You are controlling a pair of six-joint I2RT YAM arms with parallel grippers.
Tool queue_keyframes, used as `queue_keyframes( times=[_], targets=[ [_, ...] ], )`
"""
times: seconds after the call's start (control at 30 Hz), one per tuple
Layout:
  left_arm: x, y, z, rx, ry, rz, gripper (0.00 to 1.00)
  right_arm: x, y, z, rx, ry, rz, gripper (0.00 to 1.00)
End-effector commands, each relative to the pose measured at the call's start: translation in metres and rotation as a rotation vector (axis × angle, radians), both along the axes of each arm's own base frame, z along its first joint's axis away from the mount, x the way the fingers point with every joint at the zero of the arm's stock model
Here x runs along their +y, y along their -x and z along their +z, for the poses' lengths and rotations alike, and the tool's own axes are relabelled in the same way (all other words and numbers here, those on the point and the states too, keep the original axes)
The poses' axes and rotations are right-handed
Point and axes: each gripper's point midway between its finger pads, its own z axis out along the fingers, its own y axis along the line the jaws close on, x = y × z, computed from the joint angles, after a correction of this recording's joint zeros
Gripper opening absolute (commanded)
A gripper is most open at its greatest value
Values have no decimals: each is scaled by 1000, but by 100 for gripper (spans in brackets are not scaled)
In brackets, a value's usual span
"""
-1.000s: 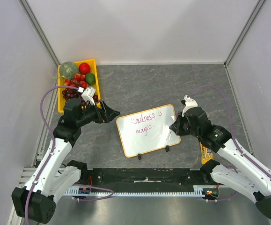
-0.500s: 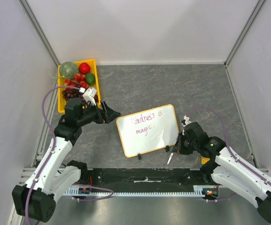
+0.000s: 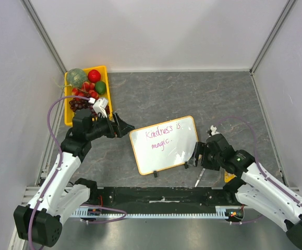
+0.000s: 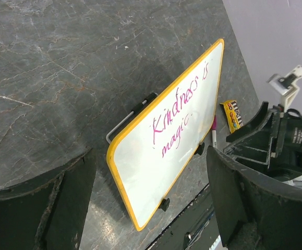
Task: Write a sentence on the whiteboard
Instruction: Put down the whiteboard marker without the cap at the corner of the board, then reset both arms
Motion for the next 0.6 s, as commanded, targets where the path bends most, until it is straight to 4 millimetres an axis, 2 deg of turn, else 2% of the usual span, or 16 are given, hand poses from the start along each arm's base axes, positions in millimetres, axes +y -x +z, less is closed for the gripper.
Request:
queue_keyframes(
  times=[0.0,0.37,0.57],
  targets=[
    [-3,0,6,-46,-2,-30,88,-4,-24,36,-136,-5,-65,97],
    [-3,0,5,-37,4,-27,89,0,-55,72,-297,7,-48,98],
    [4,-3,3,-21,-38,8,90,-2,-86,98,-440,59,-58,98]
  ],
)
